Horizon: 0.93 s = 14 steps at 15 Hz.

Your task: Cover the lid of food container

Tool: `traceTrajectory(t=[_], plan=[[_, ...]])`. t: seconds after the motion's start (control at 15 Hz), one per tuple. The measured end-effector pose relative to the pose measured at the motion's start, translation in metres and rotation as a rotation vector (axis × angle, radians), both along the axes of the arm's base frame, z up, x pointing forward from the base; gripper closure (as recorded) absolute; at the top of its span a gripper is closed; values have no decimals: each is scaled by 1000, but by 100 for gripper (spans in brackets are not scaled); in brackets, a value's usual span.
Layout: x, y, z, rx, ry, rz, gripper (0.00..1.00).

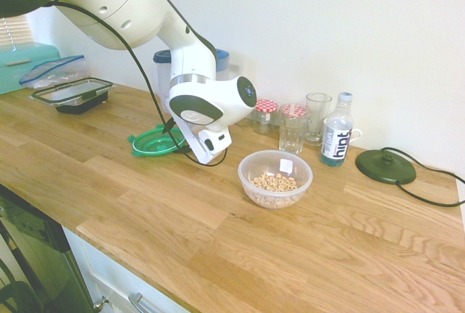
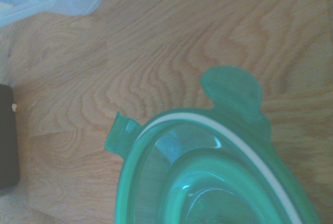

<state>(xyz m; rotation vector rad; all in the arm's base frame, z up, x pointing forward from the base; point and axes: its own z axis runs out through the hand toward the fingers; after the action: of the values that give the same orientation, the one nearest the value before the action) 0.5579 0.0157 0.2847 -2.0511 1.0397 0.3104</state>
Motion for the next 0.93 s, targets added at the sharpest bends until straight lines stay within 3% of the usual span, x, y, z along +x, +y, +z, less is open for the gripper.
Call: traceTrajectory(t=[0.93], plan=[[-1, -1, -9, -6, -2, 4, 100]])
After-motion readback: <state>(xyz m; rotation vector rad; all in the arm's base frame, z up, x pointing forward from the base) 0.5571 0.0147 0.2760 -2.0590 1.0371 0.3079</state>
